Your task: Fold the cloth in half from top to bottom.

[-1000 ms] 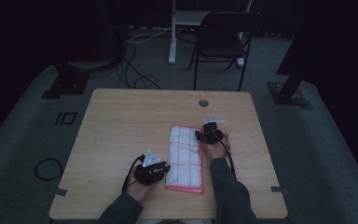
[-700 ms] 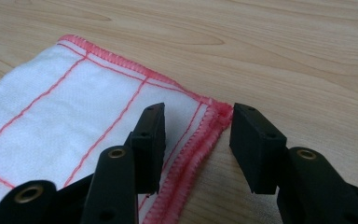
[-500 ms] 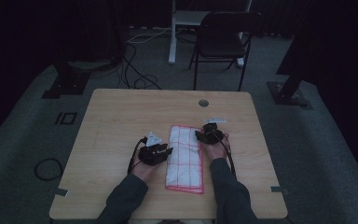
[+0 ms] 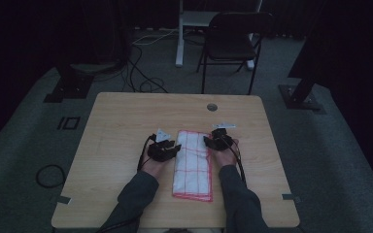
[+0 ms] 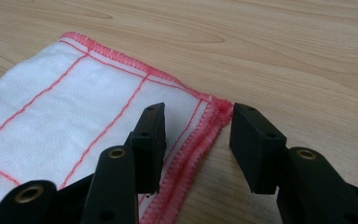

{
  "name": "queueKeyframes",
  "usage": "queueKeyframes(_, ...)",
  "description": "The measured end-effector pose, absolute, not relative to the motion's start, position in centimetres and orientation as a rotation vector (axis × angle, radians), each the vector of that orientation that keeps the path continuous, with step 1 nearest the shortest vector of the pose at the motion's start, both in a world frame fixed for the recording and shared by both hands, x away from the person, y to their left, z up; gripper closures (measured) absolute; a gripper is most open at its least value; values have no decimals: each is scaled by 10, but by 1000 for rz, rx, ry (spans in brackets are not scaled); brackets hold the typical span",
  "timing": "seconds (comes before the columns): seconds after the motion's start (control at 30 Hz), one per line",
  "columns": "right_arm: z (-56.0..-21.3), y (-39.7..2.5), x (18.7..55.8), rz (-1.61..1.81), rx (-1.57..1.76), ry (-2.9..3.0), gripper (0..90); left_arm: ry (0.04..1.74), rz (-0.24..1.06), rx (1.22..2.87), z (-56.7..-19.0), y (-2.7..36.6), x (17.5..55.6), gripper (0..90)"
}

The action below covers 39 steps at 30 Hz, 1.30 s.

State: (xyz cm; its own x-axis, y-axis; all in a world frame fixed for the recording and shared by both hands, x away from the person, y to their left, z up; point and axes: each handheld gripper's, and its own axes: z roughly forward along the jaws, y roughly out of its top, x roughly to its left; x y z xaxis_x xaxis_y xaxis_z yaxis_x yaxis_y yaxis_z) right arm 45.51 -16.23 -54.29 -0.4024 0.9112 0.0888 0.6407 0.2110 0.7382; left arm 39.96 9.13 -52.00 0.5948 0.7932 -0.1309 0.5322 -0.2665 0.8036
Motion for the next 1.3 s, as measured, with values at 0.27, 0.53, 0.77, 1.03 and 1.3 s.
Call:
queueKeyframes(0.27,-543,-162,455,1015,1441,2128,554,1106,385,1950,-523,86,419,625)
queueKeyframes(0.53,-543,-164,452,1026,1448,2128,550,1164,404,1935,-524,82,432,606)
queueKeyframes(0.77,-543,-164,452,1023,1449,2131,549,1229,414,1937,-528,77,446,602)
queueKeyframes(1.03,-543,-164,452,1023,1450,2132,549,1277,458,1964,-538,68,453,574)
queueKeyframes(1.3,-542,-164,452,1023,1451,2134,553,1300,448,1946,-542,69,456,545)
